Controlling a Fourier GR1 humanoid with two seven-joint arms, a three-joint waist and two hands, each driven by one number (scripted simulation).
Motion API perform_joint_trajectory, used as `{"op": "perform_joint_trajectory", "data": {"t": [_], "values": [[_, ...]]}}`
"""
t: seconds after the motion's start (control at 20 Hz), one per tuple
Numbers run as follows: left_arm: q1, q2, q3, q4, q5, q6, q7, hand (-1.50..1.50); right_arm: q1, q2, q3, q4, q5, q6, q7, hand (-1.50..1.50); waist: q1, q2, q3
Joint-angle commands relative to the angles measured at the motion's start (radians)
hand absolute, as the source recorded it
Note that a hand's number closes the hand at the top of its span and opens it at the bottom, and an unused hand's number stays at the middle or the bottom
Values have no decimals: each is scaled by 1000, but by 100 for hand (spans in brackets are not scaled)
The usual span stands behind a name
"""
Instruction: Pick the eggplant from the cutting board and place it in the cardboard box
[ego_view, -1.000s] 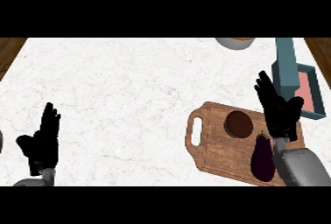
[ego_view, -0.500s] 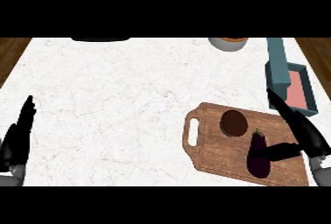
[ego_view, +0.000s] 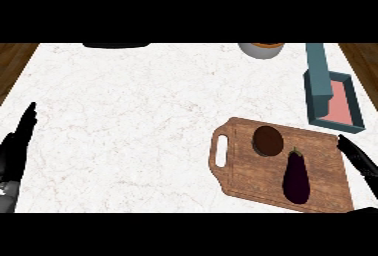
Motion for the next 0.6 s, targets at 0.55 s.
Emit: {"op": "perform_joint_trajectory", "data": {"t": [0.55], "values": [[-37, -27, -18, -42, -55, -7, 91, 0, -231, -278, 167, -25, 364, 182, 224, -150, 23, -1, -2]]}}
